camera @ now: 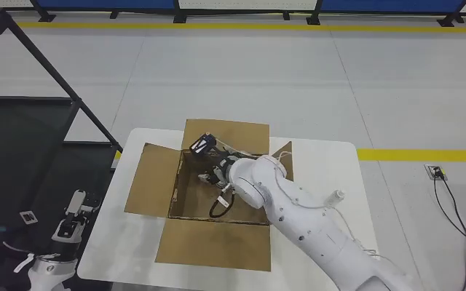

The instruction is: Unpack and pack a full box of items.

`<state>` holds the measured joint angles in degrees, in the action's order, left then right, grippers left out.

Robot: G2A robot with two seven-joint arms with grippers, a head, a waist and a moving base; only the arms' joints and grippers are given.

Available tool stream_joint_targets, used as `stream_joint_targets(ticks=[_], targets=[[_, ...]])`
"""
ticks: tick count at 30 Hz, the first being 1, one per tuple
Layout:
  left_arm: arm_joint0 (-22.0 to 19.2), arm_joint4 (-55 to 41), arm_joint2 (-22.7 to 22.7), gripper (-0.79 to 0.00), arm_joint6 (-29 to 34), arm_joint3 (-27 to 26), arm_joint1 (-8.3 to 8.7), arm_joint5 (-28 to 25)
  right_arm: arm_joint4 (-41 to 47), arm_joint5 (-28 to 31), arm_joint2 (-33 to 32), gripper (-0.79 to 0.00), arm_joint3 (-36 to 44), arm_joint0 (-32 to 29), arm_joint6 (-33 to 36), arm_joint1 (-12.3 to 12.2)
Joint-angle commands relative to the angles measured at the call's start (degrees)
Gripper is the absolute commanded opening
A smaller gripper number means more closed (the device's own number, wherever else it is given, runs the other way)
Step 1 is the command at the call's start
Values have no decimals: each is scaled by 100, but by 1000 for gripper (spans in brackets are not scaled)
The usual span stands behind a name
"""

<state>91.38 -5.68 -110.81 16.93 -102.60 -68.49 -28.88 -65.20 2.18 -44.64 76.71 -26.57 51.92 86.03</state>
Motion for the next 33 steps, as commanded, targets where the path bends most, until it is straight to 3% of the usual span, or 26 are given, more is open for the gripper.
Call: stream_joint_targets(ticks=[1, 4, 6, 9, 13, 21, 31, 33], targets=[[-17, 30, 59, 0, -15, -6, -4, -3, -701, -96, -827, 0, 1679, -839, 495, -312], [-42, 48, 131, 0, -7, -29, -7, 10, -1235, 49, -1949, 0, 3342, -2017, 773, -604], [-62, 63, 172, 0, 1, -46, -8, 27, -1312, 170, -2629, 0, 4042, -2684, 641, -718], [-92, 75, 231, 0, 9, -55, -9, 56, -1352, 283, -3482, 0, 4536, -3474, 374, -826], [-115, 102, 290, 0, 51, -58, -7, 80, -1379, 105, -4283, 0, 4617, -4197, 64, -891], [-184, 128, 389, 0, 78, -122, -5, 162, -611, 495, -5033, 0, 3084, -4585, -588, -962], [-193, 165, 406, 0, 140, -200, 6, 236, 3, 1024, -5207, 0, 1366, -4229, -1265, -1034], [-191, 167, 410, 0, 135, -203, 7, 240, 16, 1047, -5187, -123, 1032, -4087, -1324, -1048]])
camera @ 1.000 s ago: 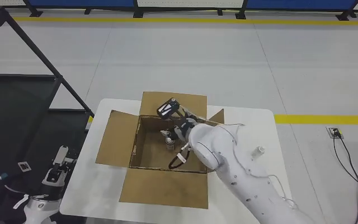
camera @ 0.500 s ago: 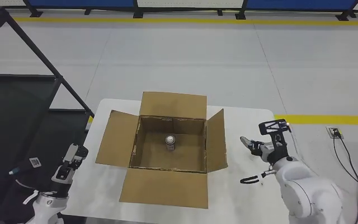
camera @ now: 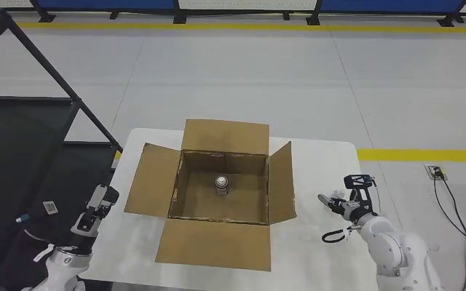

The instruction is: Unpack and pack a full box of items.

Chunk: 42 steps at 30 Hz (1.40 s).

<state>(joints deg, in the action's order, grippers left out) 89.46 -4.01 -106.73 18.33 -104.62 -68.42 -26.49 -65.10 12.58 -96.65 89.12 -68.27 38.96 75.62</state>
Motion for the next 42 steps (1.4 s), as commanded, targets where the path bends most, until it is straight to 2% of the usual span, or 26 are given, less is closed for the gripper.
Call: stream_joint_targets(ticks=[1, 3, 4, 6, 9, 12, 16, 22, 26, 29, 32, 36, 39, 42], targets=[[2, 1, 3, 0, -6, -3, 1, 1, 31, 30, 29, -200, -358, 156, -65, -13], [6, 14, -1, 0, -15, -6, 2, 3, 48, 60, 49, -277, -626, 282, -129, -26], [10, 13, -4, 0, -17, -9, 3, 3, 52, 56, 58, -406, -748, 336, -135, -33], [21, -10, -13, 0, -19, -16, 4, 3, 48, 40, 85, -489, -916, 437, -164, -44], [34, -31, -27, 0, -20, -23, 6, 7, 91, 85, 81, -785, -994, 484, -302, -65], [37, -27, -34, 0, -37, -25, 7, 1, 77, 0, 73, -785, -738, 399, -422, -81], [44, -46, -37, 0, -50, -31, 8, -14, 47, -158, 23, -785, 10, 173, -384, -107], [86, -101, -73, 0, -51, -24, 11, -73, -170, -347, 131, -785, 1892, -199, -303, -130], [137, -126, -100, 0, -77, -16, 9, -130, -546, -255, 616, -785, 3230, -258, -239, -132], [194, -193, -130, 0, -102, -24, 7, -188, -835, -64, 1245, -785, 3679, 38, -121, -124], [254, -257, -180, 0, -125, -6, 5, -245, -913, 271, 2011, -785, 3515, 620, 7, -90], [341, -362, -258, 0, -149, 29, 2, -319, -687, 502, 3014, -785, 2593, 1680, 363, 26], [394, -439, -328, 0, -183, 57, 0, -356, -581, 379, 3665, -785, 1712, 2387, 612, 156], [427, -482, -399, 0, -173, 78, 3, -381, -368, 201, 4155, -785, 805, 2845, 701, 293]])
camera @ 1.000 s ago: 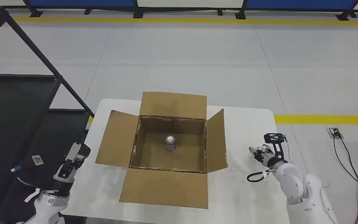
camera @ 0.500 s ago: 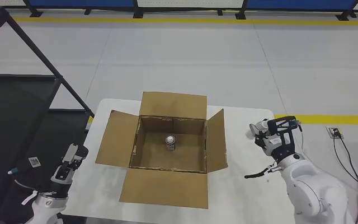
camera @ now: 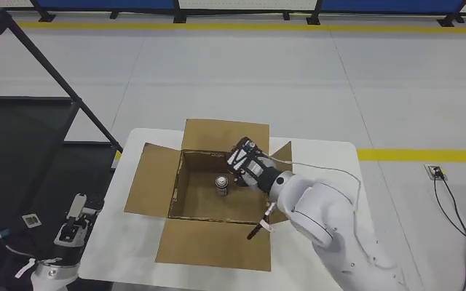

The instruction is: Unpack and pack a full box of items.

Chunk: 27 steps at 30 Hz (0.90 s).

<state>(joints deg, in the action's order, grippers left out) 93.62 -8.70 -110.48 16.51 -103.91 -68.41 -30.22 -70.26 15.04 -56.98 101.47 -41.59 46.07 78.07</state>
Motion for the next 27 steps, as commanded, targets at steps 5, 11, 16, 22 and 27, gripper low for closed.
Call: stream_joint_targets(ticks=[5, 11, 16, 22, 27], targets=[[19, -54, -75, 0, 44, 25, 4, -21, 439, -245, 550, -785, -1657, 492, -152, 200], [-12, 33, -27, 0, 146, -4, 9, -24, 415, -415, 673, -785, -2230, 396, -342, 255], [-10, 72, 9, 0, 179, -13, 9, -30, 353, -358, 690, -742, -2548, 339, -489, 271], [-1, 87, 5, 0, 174, -8, 9, -28, 424, -261, 693, -628, -2885, 363, -660, 308], [11, 89, -11, 0, 155, -16, 8, -40, 444, -228, 784, -594, -3177, 485, -672, 370]])
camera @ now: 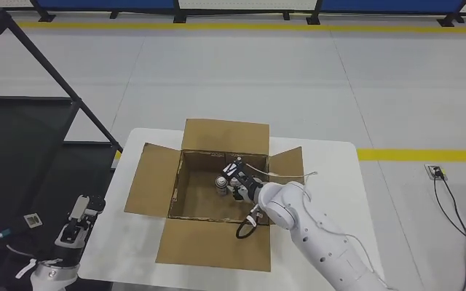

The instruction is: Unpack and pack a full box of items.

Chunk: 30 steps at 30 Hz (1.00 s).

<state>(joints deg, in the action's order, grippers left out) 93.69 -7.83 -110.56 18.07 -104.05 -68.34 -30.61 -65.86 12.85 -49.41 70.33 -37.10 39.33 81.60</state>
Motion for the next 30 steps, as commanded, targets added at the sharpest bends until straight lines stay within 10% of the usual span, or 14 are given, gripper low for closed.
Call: stream_joint_targets(ticks=[1, 22, 27, 30], targets=[[4, -4, -4, 0, -10, -4, -1, 3, 20, 2, 50, -579, -119, 61, -11, 33], [-78, 71, 43, 0, 5, -18, 2, 84, -106, -18, 37, -323, -194, 87, -50, 127], [-95, 119, 7, 0, -133, -8, -2, 149, -231, -169, -292, 0, 712, -249, -218, 32], [-146, 175, -15, 0, -199, 65, 0, 251, -190, -168, -723, 0, 1711, -694, -306, -84]])
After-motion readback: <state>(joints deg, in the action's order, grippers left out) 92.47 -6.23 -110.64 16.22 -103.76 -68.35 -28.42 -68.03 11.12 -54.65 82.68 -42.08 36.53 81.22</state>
